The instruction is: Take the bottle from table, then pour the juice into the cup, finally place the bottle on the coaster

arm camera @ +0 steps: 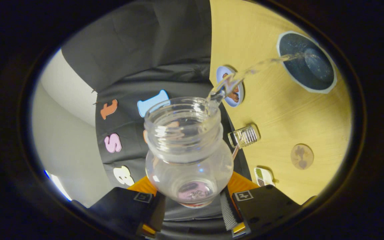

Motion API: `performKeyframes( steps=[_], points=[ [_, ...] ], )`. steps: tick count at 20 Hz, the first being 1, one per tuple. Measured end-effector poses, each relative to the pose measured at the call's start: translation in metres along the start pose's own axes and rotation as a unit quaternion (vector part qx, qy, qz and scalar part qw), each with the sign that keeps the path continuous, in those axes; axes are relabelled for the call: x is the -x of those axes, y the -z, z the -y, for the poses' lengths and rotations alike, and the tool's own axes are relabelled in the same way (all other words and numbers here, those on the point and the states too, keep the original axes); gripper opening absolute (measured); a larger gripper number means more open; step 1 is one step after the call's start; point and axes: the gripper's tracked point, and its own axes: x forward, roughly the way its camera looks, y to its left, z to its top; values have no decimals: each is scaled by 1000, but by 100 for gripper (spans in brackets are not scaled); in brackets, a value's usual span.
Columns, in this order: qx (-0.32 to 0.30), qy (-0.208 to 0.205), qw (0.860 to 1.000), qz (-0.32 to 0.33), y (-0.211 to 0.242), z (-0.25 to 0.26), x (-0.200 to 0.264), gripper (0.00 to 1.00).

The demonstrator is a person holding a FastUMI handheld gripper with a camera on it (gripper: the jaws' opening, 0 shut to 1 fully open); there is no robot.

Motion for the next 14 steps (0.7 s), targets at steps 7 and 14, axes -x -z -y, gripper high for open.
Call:
performKeyframes(
  steps=[7, 14],
  points=[
    [-15, -3, 1000, 6, -1, -2, -4, 78],
    [-22, -4, 1000, 6, 0, -3, -4, 77]
  ],
)
